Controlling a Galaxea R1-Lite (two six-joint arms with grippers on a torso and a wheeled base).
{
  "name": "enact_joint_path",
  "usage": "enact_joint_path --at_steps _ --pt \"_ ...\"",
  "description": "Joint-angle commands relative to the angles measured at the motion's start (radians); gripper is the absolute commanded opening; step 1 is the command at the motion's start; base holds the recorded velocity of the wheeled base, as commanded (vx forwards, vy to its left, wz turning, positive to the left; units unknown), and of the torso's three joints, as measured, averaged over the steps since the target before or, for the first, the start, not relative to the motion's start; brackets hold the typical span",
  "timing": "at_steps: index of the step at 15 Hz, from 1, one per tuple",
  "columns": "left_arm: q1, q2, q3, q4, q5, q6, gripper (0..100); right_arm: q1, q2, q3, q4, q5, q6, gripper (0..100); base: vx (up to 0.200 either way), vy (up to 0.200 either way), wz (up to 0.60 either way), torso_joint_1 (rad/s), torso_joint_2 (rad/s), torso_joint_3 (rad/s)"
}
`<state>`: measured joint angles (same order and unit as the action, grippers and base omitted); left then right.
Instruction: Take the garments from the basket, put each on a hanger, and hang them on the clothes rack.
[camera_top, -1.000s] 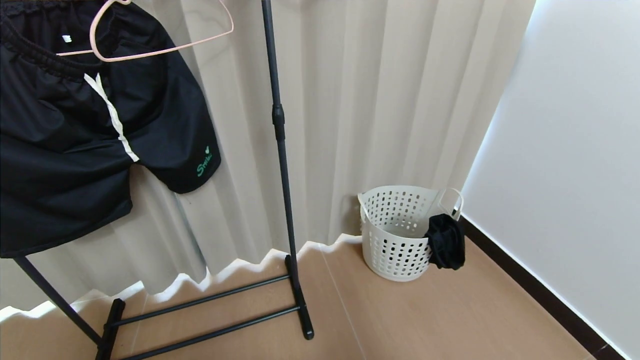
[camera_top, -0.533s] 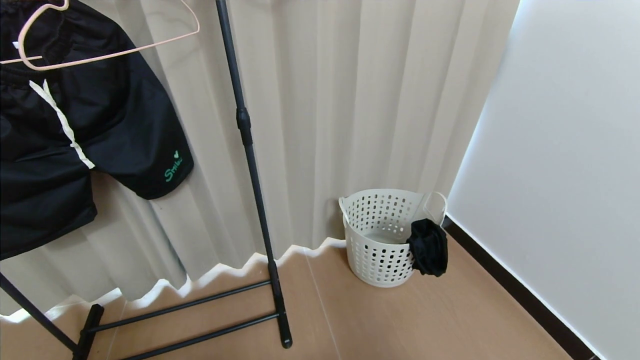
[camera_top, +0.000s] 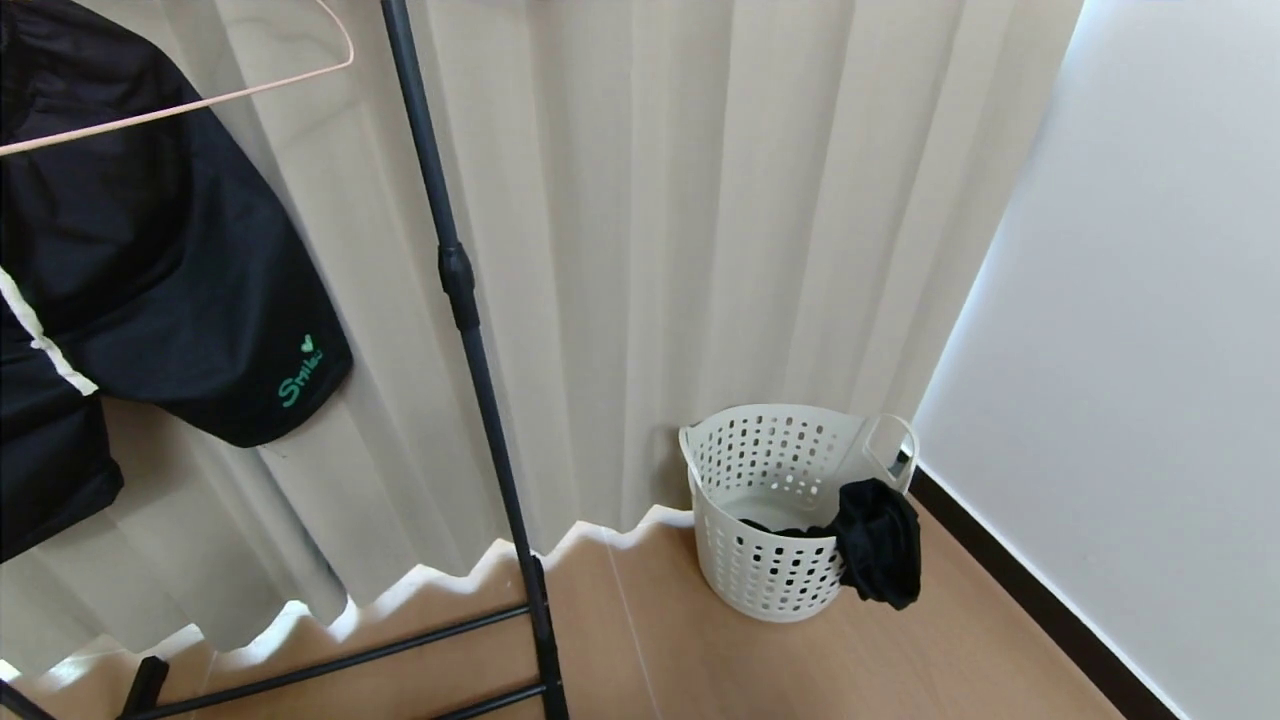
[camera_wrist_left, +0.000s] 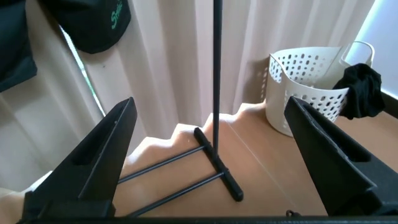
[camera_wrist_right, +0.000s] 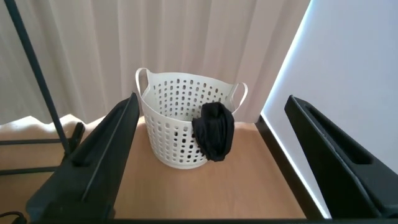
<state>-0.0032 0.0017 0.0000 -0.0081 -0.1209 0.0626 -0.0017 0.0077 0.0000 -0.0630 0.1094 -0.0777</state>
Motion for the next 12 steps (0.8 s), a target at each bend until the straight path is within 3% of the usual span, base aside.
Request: enact_joint_path --at_steps 1,9,12 --pt "0.0 0.001 0.0 -0.001 0.0 0.0 100 0.0 0.002 0.0 0.0 0.0 -0.001 100 0.0 0.0 -0.6 0.007 0.01 0.002" --pt "0.0 0.001 0.0 0.0 0.0 0.005 100 0.0 0.002 0.0 0.0 0.0 -0.001 100 0.0 0.0 0.0 0.0 0.0 0.0" --pt "0.0 0.001 0.0 0.0 -0.003 0.042 100 0.0 0.002 0.0 0.0 0.0 -0.002 100 0.0 0.0 -0.6 0.004 0.0 0.007"
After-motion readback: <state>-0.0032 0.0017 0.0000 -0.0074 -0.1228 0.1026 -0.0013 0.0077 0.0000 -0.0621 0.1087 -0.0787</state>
